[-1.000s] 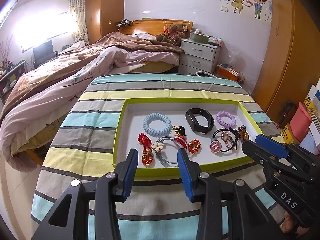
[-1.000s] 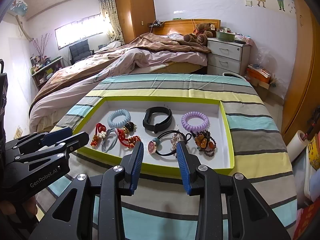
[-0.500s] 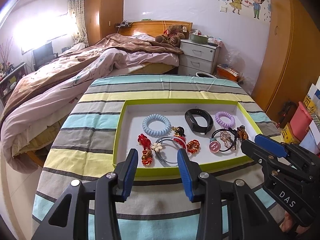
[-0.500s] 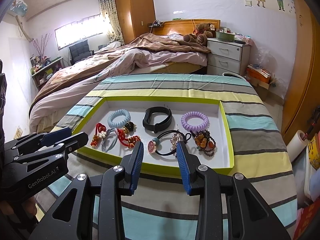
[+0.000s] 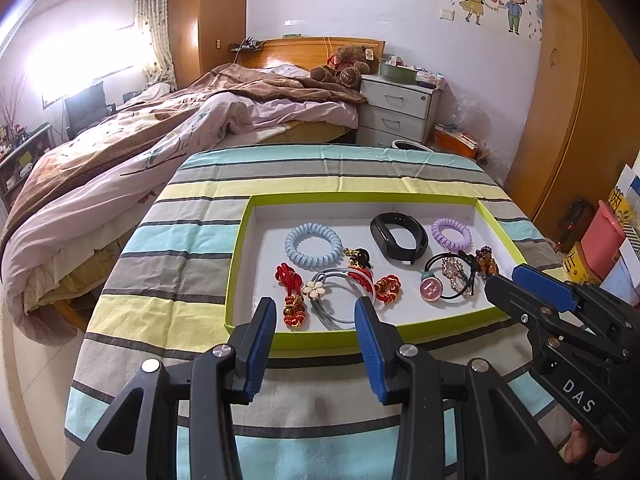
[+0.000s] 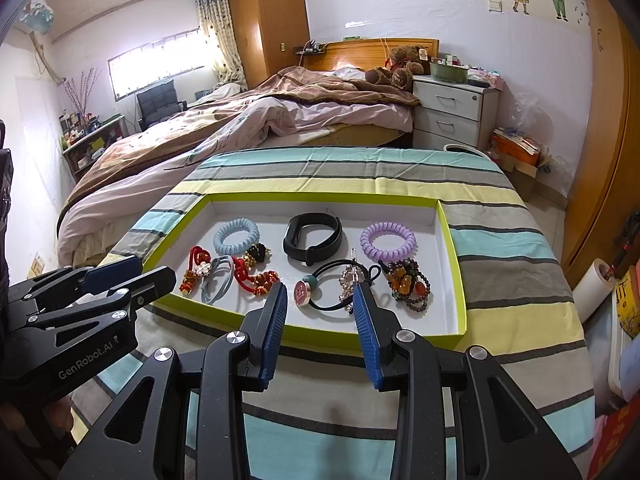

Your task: Organize jewelry

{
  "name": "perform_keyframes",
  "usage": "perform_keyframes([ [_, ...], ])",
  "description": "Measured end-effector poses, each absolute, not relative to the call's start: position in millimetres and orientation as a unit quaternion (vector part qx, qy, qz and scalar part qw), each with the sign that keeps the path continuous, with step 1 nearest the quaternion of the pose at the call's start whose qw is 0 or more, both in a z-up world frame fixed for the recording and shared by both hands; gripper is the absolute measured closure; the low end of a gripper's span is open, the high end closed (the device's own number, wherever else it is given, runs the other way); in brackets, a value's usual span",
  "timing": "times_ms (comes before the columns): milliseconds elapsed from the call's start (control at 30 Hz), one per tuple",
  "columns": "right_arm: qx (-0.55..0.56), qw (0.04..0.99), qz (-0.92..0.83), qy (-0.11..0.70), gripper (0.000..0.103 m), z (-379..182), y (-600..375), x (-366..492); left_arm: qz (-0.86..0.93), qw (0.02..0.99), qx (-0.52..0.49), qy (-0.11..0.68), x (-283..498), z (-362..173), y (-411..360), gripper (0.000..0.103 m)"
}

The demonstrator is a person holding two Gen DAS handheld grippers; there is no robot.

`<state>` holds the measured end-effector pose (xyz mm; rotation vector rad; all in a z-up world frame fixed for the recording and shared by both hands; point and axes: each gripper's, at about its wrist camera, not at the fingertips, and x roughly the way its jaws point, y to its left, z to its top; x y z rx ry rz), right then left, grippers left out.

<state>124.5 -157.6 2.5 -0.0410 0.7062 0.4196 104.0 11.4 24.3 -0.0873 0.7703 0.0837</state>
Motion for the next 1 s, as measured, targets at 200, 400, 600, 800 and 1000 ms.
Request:
perform_keyframes([
  [200,-0.021,0.916,0.204,0.344,0.068,2.4,-158.1,124.6,0.039,0.925,-0.042,0.374,103.9,24.0,11.2,0.062],
  [400,-0.021,0.916,0.203,0.344,0.068,2.2,-158.2,124.6,0.033,0.926,-0.045,0.374,103.6,22.1,13.2,0.062],
  [600,-0.020,0.917,0.203,0.344,0.068,1.6,-158.5,124.1,0.035,0.926,-0.044,0.374,103.2,22.3,13.4,0.062],
  [800,-0.021,0.917,0.203,0.344,0.068,1.8,-158.4,123.9,0.036,0.926,-0.044,0.374,103.2,22.5,13.5,0.062],
  [1000,-0.021,0.916,0.203,0.345,0.068,1.8,-158.4,124.0,0.039,0.925,-0.044,0.374,102.0,22.7,13.7,0.062],
])
